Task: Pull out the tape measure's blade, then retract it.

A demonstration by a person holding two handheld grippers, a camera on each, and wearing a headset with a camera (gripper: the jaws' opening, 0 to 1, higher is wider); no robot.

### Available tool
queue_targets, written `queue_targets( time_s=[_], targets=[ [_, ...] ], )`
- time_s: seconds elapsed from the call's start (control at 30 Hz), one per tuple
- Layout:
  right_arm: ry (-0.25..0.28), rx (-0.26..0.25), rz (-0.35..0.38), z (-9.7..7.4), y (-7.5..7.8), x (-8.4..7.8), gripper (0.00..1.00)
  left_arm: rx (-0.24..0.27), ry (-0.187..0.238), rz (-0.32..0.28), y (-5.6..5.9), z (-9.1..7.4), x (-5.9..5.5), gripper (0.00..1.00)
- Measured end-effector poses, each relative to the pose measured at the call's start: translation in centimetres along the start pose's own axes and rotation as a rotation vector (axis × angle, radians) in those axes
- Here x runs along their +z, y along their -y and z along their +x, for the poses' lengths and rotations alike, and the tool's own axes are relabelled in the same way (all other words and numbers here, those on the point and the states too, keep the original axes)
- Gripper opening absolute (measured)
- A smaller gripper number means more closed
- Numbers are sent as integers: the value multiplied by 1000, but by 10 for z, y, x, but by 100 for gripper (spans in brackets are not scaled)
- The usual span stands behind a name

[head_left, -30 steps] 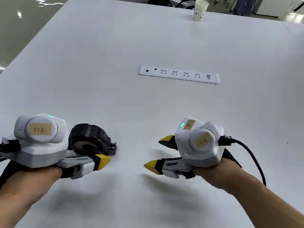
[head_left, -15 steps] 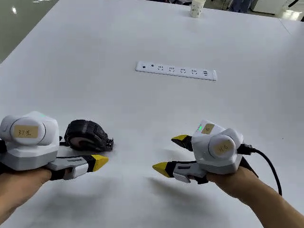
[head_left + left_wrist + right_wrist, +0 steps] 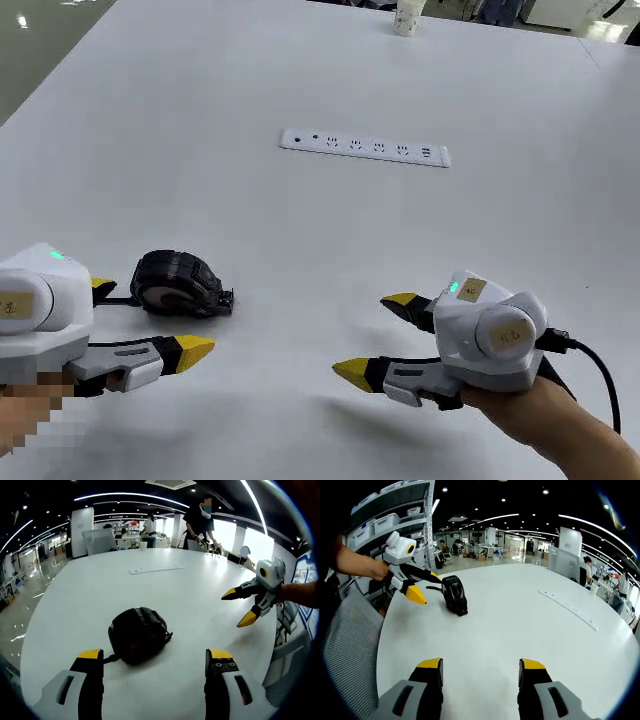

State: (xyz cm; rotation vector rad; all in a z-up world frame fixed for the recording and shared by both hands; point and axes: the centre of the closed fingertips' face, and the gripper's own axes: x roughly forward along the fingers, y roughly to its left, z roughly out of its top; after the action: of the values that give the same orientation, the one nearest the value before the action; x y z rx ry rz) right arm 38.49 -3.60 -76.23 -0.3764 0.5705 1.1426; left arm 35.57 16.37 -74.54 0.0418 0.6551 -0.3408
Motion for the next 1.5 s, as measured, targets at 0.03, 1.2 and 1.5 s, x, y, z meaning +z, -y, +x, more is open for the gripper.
queue_targets(
  time_s=[0.03,1.2,1.5],
  targets=[
    [4,-2,7,-2,-1,0,60,-2,2,8,1,-1,-1,80],
    [169,-149,162,-44,-16,-1,99,-106,166,91,27,-36,7,99],
    [166,-162,167,-49,-14,-4,99,-122,169,94,29,-38,10,99]
  ],
)
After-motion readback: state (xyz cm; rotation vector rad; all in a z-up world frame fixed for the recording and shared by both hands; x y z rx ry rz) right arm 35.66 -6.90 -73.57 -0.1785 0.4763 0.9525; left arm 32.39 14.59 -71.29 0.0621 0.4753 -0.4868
